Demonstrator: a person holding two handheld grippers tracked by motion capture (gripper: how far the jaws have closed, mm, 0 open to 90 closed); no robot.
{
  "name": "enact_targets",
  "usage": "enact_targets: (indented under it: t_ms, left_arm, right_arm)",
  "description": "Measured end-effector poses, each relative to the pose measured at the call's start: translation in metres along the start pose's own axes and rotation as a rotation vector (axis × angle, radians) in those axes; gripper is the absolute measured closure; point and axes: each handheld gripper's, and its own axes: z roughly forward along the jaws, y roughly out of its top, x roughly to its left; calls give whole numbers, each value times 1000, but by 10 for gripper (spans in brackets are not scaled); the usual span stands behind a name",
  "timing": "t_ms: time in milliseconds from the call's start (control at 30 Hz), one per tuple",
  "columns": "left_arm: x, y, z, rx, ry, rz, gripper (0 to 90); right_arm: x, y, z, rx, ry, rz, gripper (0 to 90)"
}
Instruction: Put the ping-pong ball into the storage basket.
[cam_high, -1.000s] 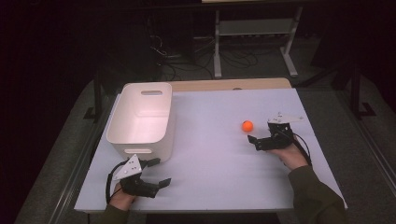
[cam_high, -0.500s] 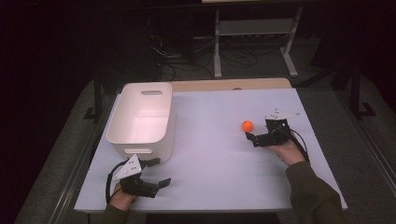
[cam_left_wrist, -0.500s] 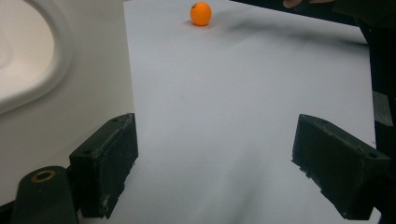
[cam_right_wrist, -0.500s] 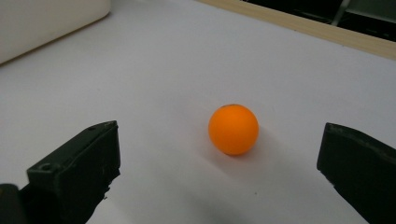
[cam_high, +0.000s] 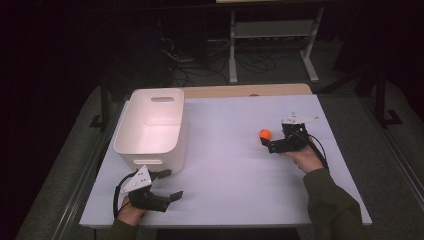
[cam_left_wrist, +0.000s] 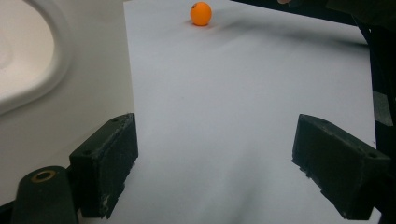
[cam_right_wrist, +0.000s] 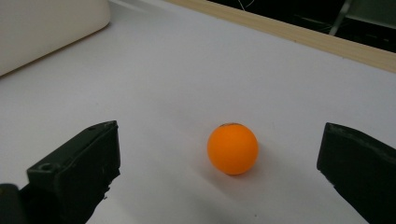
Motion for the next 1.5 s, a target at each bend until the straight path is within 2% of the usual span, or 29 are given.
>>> enact_targets:
  t_ms: [600, 1233, 1500]
  left_arm:
    - [0, 0, 0, 1, -1, 1, 141]
    - [0, 0, 0, 1, -1, 5, 141]
    - [-1, 0, 0, 1, 0, 7, 141]
  right_arm:
    - [-6, 0, 14, -14, -8, 32, 0]
    - [-7, 9, 28, -31, -16, 39, 0]
    - [-7, 6, 35, -15, -15, 45, 0]
